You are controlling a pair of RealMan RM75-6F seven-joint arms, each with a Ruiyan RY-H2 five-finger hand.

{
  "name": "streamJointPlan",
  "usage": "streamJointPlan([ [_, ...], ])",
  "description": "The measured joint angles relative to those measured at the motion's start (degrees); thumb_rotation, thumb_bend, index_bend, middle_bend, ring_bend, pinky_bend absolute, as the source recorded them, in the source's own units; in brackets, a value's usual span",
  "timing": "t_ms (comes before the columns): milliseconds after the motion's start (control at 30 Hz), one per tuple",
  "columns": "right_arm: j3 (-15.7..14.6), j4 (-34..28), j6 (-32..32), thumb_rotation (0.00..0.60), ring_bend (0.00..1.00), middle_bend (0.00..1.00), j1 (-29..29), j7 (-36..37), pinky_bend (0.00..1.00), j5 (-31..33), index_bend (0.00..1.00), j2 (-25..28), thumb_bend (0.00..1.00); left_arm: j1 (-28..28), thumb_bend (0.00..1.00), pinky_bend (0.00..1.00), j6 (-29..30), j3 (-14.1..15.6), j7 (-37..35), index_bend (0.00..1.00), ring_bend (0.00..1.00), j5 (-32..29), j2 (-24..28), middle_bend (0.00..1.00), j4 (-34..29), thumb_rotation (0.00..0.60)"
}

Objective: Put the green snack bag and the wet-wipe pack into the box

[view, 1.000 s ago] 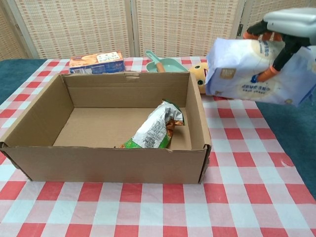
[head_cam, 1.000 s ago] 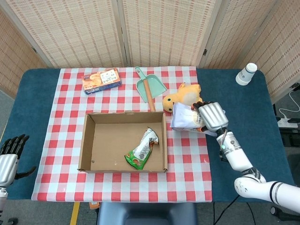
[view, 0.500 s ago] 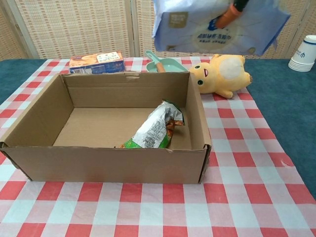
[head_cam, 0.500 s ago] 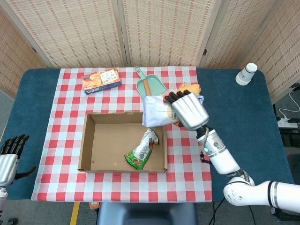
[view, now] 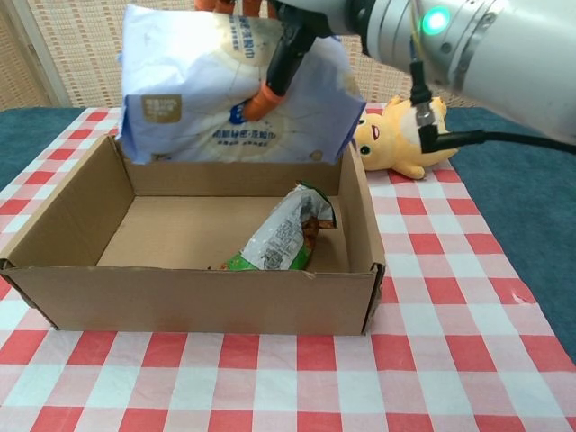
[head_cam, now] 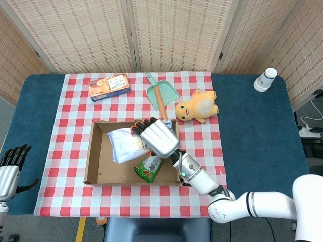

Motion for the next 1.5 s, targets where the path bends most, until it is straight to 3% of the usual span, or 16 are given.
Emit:
streamJointPlan([
  [233, -0.04, 3.99, -0.4, 0.6, 0.43, 0.46, 1.1, 2.61, 0.63, -1.12, 0.59, -3.23, 0.0, 0.0, 0.17, 0.04, 0.0, 0.0, 0.0, 0.0, 0.0, 0.0, 0.0, 0.0, 0.0, 0.6],
  [333, -0.31, 6.34, -1.27, 0.6, 0.28, 0.39, 1.51, 3.12, 0.44, -0.6, 0.42, -4.61, 0.0, 0.0, 0.17, 0.04, 0.0, 0.0, 0.0, 0.0, 0.0, 0.0, 0.0, 0.0, 0.0, 0.6],
  [467, -0.46, 6.12, -3.5, 0.6, 0.02, 0.13, 1.86, 2.3, 0.11, 3.25, 0.07, -4.29, 0.0, 0.0, 0.17, 0.04, 0.0, 0.0, 0.0, 0.0, 0.0, 0.0, 0.0, 0.0, 0.0, 0.6],
  [533, -0.47, 5.48, -5.05, 0.6, 0.0, 0.06, 2.22, 1.39, 0.03, 6.58, 0.01, -3.68, 0.0, 0.0, 0.17, 0.04, 0.0, 0.0, 0.0, 0.0, 0.0, 0.0, 0.0, 0.0, 0.0, 0.6],
  [667, -0.38, 4.43, -6.78, 0.6, 0.0, 0.0, 2.87, 0.57, 0.0, 10.94, 0.0, -2.82, 0.0, 0.0, 0.17, 0.04, 0.0, 0.0, 0.0, 0.0, 0.0, 0.0, 0.0, 0.0, 0.0, 0.6],
  [1067, -0.7, 1.6, -3.11, 0.6, 0.0, 0.0, 1.69, 1.45, 0.0, 6.92, 0.0, 0.81, 0.0, 0.0, 0.17, 0.04, 0.0, 0.0, 0.0, 0.0, 0.0, 0.0, 0.0, 0.0, 0.0, 0.6],
  [1367, -2.62, -2.91, 7.53, 0.6, 0.0, 0.0, -6.52, -0.75, 0.0, 4.88, 0.0, 11.28, 0.0, 0.0, 0.17, 0.04, 0.0, 0.0, 0.0, 0.0, 0.0, 0.0, 0.0, 0.0, 0.0, 0.6],
  [1500, -5.08, -4.75, 13.22, 0.6, 0.0, 0.0, -13.7, 1.64, 0.0, 2.25, 0.1, 17.87, 0.0, 0.0, 0.17, 0.04, 0.0, 0.0, 0.0, 0.0, 0.0, 0.0, 0.0, 0.0, 0.0, 0.6],
])
